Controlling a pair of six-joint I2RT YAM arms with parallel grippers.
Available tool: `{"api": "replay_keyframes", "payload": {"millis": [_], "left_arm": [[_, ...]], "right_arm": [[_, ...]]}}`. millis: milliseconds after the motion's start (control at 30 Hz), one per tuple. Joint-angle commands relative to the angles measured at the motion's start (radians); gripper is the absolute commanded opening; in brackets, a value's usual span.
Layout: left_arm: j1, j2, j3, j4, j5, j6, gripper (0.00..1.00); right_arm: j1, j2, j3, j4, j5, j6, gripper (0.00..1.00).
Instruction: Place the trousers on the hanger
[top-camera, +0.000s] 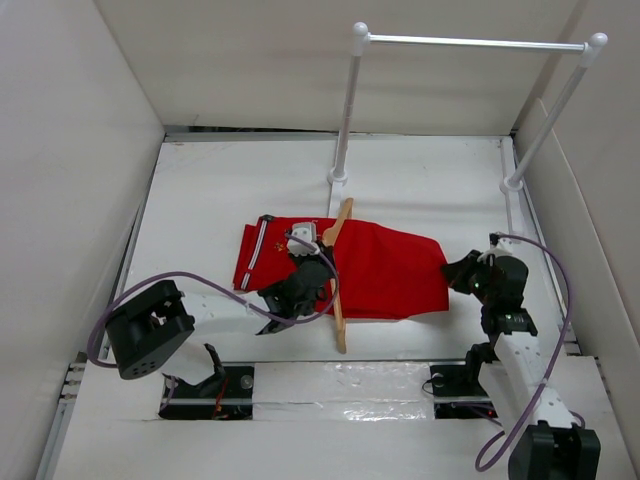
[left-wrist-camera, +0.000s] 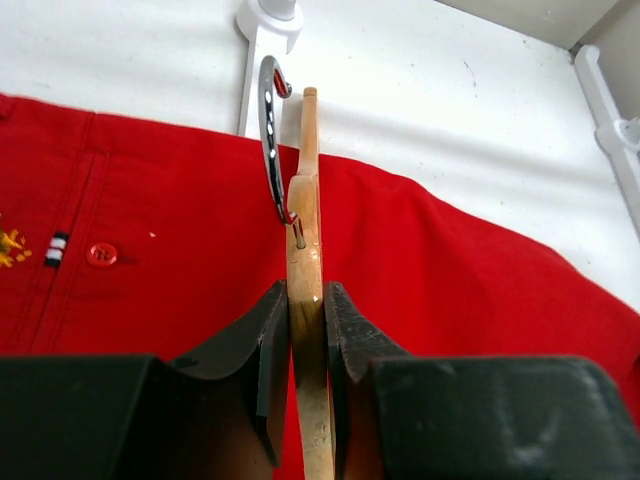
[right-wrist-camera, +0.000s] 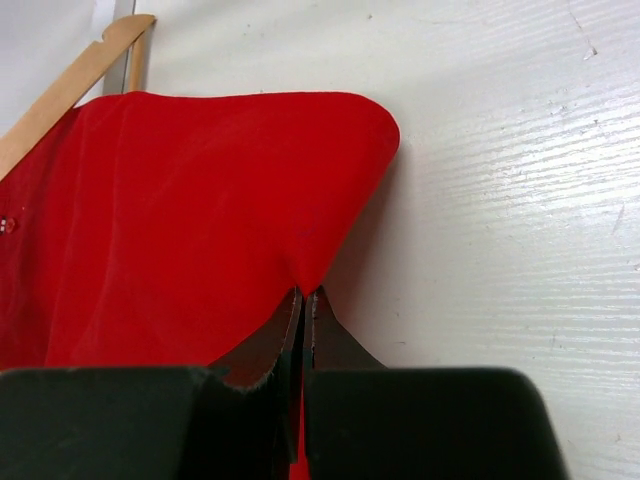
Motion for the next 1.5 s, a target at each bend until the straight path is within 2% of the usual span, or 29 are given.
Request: {"api": "replay_keyframes", "payload": {"millis": [0,133,333,367,433,467,567,667,733,800,867,900,933,967,1000,1033,1067,1100,1167,1200,1300,1467], "left_arm": [[0.002,-0.042,0.058,-0.02,-0.043,0.194,0.0],[0.002,-0.042,0.072,-0.009,-0.012,0.293,0.0],[0.011,-0.041,0.086,-0.047,0.048,0.174,0.0],[0.011,-0.036,0.087,-0.055,0.051,0.159,0.0],[0.002,-0.036,0.095,-0.073,0.052,0.123,0.0],[0.002,-0.041,0.098,-0.081,0.052,0.113,0.0],[-0.021,-0.085,0.118,-0.102,0.051,0.102,0.0],[-0.021,-0.157,0.167,-0.148,0.077,0.096,0.0],[-0.021,-0.211,0.202,-0.164,0.101,0.097,0.0],[-0.021,-0.254,0.23,-0.184,0.114,0.099,0.0],[-0.021,-0.272,0.245,-0.195,0.111,0.097,0.0],[-0.021,-0.283,0.255,-0.198,0.111,0.097,0.0],[-0.021,-0.286,0.259,-0.199,0.109,0.097,0.0],[-0.021,-0.286,0.262,-0.198,0.108,0.097,0.0],[-0.021,-0.286,0.274,-0.208,0.105,0.094,0.0],[-0.021,-0.286,0.282,-0.216,0.1,0.093,0.0],[-0.021,-0.283,0.288,-0.219,0.098,0.091,0.0],[-0.021,-0.283,0.297,-0.219,0.098,0.09,0.0],[-0.03,-0.277,0.311,-0.218,0.102,0.093,0.0],[-0.03,-0.272,0.333,-0.23,0.102,0.096,0.0],[-0.03,-0.268,0.359,-0.239,0.098,0.106,0.0],[-0.03,-0.262,0.396,-0.239,0.111,0.128,0.0]], "right_arm": [[-0.008,-0.026,-0.002,0.069,0.006,0.008,0.0],[-0.008,-0.04,-0.004,0.068,0.035,0.011,0.0],[-0.008,-0.023,-0.005,0.08,0.009,-0.003,0.0],[-0.008,-0.021,-0.004,0.079,0.0,-0.004,0.03],[-0.008,-0.014,-0.002,0.092,-0.012,-0.015,0.22],[-0.008,-0.011,0.015,0.091,-0.023,-0.022,0.47],[-0.008,-0.027,0.073,0.045,-0.063,-0.05,0.85],[0.015,-0.082,0.156,-0.021,-0.097,-0.05,0.96],[0.087,-0.097,0.208,-0.044,-0.107,-0.026,0.92],[0.199,-0.104,0.22,-0.02,-0.118,0.014,0.54],[0.29,-0.107,0.202,0.028,-0.108,0.108,0.0],[0.34,-0.109,0.194,0.092,-0.094,0.137,0.0],[0.453,-0.106,0.191,0.114,-0.068,0.181,0.0],[0.516,-0.106,0.196,0.129,0.014,0.195,0.01],[0.578,-0.094,0.205,0.14,0.062,0.204,0.11],[0.641,-0.084,0.219,0.143,0.114,0.211,0.26],[0.761,-0.071,0.246,0.145,0.214,0.214,0.54],[0.817,-0.054,0.259,0.163,0.26,0.215,0.64],[0.963,0.015,0.285,0.18,0.345,0.223,0.78],[0.998,0.04,0.314,0.195,0.423,0.224,0.78],[1.058,0.132,0.346,0.241,0.483,0.235,0.79],[1.068,0.294,0.331,0.378,0.485,0.296,0.8]]}}
